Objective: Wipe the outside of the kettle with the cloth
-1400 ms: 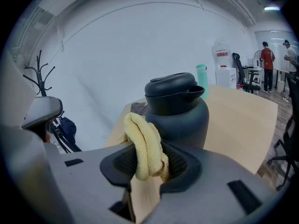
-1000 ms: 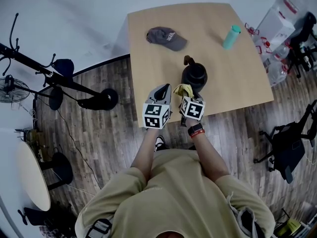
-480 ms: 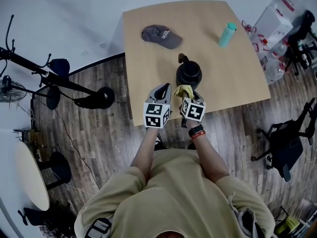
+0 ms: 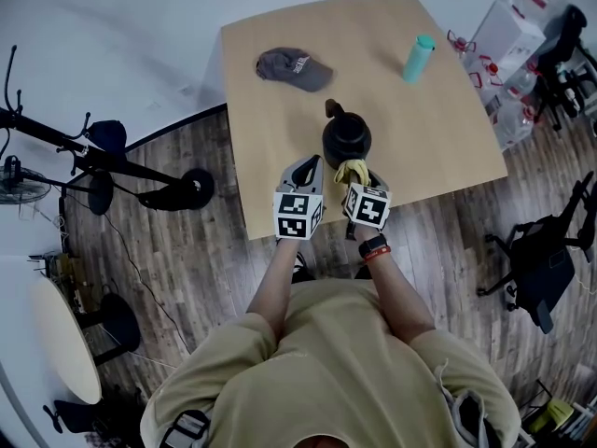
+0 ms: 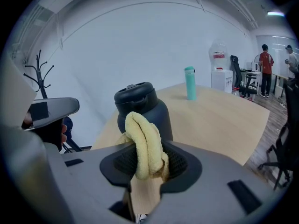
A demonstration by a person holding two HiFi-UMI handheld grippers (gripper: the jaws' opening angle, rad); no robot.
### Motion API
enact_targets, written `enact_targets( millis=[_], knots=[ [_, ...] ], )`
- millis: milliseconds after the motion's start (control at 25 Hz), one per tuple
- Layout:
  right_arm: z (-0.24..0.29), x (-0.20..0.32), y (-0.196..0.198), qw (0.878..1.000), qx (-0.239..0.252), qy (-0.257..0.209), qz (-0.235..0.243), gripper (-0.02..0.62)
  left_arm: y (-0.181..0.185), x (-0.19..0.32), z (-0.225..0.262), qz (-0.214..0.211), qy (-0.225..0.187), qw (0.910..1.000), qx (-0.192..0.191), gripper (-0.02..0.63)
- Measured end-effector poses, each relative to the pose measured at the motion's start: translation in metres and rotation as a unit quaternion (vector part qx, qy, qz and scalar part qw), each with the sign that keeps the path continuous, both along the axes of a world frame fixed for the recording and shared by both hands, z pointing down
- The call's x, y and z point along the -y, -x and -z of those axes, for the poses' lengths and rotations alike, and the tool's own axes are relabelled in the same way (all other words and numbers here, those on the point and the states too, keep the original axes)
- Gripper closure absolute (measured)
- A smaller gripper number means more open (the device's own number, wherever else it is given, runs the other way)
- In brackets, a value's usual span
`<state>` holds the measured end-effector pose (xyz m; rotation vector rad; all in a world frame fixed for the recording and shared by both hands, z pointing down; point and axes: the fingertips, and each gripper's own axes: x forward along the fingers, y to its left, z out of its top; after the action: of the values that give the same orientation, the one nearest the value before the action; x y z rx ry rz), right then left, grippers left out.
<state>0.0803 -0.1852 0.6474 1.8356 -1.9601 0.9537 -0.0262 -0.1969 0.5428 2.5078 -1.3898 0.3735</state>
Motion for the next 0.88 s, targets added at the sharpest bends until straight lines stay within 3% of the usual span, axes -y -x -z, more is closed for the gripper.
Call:
enact_targets(
  millis=[440,880],
  knots=[
    [-0.001,0.012,-0.055,1.000,-0.022,-0.006,-0.019,0.466,-0.032,0.006,-0.005,-0.008,0.004,0.9999,-0.013,0.580],
    [-0.009,0.035,-0.078,0.999,-0.041,-0.006,0.013,0.466,-0.040,0.011,-0.008,0.024,0.000,0.9997,-0.010,0.580]
  ],
)
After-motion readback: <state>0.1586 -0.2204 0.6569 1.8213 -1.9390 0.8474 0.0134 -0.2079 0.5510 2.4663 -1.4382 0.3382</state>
